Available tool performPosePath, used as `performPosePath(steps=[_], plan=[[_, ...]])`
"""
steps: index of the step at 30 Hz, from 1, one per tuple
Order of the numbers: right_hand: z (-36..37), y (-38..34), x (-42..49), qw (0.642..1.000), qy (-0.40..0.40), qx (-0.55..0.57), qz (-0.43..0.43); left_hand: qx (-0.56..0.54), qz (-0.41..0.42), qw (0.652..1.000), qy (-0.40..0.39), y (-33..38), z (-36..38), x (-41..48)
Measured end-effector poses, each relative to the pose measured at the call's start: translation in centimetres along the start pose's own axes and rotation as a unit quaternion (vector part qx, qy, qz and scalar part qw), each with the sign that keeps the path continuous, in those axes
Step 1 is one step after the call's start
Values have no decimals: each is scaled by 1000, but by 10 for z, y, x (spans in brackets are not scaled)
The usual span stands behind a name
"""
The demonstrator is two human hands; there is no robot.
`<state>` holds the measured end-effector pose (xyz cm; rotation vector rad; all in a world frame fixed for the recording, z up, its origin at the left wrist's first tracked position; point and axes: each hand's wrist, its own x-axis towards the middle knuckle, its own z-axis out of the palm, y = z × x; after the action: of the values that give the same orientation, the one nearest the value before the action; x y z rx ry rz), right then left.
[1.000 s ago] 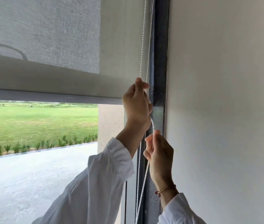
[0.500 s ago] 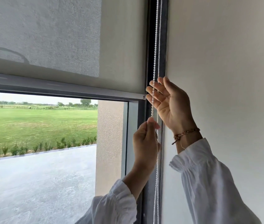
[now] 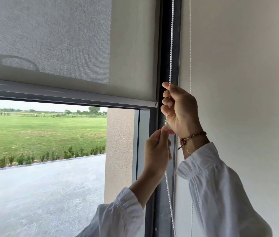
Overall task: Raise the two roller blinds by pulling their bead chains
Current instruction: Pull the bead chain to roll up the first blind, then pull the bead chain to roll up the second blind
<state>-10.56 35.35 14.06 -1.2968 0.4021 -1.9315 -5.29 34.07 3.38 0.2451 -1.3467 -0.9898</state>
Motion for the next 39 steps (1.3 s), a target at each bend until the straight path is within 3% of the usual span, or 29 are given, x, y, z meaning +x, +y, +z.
performPosePath(steps=[5, 9, 11, 13, 15, 18, 21, 24, 32, 39], plan=[[-13, 12, -1, 998, 55, -22, -10, 23, -106, 994, -4, -15, -12, -9], [-14, 19, 0, 990, 113, -81, -38, 99, -96, 990, 2, -13, -19, -7], [-15, 25, 5, 960, 175, -204, -79, 204, -100, 973, 25, -15, -23, 0], [-15, 35, 6, 904, 236, -339, -113, 271, -111, 954, 59, -13, -31, 5], [-8, 48, 2, 873, 260, -363, -196, 322, -74, 941, 77, -7, -44, 9], [14, 74, -7, 894, 228, -248, -294, 389, 50, 908, 149, 14, -76, 6], [60, 106, -21, 949, 176, -133, -227, 450, 135, 860, 199, 53, -124, -9], [127, 141, -54, 978, 107, -76, -163, 523, 180, 803, 222, 108, -183, -41], [353, 204, -205, 998, -19, 48, -31, 646, 179, 670, 319, 292, -347, -177], [550, 230, -371, 966, -182, 167, 74, 680, 130, 590, 415, 444, -471, -332]])
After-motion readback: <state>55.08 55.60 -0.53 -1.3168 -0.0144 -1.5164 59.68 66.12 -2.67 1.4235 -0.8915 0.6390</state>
